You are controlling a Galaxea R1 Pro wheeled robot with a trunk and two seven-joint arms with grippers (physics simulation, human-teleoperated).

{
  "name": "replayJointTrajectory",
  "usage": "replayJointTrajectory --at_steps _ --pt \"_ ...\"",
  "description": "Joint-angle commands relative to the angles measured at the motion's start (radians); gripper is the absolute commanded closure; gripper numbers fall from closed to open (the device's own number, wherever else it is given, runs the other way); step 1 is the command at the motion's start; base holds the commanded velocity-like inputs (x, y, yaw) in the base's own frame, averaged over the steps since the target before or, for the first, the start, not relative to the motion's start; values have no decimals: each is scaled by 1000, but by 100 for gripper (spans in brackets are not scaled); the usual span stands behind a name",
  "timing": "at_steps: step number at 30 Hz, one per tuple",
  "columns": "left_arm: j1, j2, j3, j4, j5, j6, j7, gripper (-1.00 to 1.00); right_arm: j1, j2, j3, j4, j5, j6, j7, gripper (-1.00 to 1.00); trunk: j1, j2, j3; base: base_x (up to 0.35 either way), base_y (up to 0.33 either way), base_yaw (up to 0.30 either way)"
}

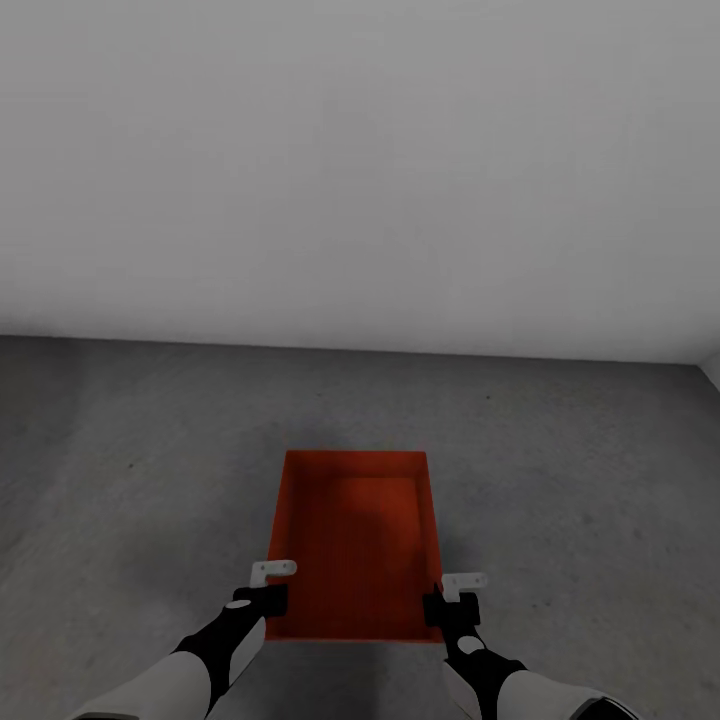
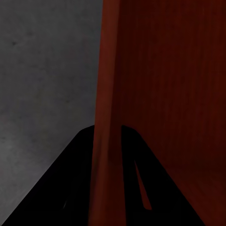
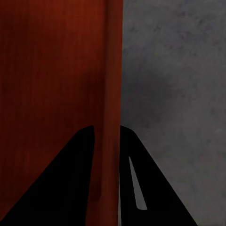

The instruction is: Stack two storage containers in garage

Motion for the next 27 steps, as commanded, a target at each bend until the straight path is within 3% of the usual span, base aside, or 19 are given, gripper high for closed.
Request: replayJointTrajectory --at_steps 1,27 --pt "0 0 19 -4 2 4 7 100 -1 1 -31 1 -10 -3 -4 100 4 -8 -4 0 0 0" --pt "-1 0 19 -4 2 4 6 100 -1 0 -31 1 -10 -2 -4 100 104 -190 -85 0 0 0"
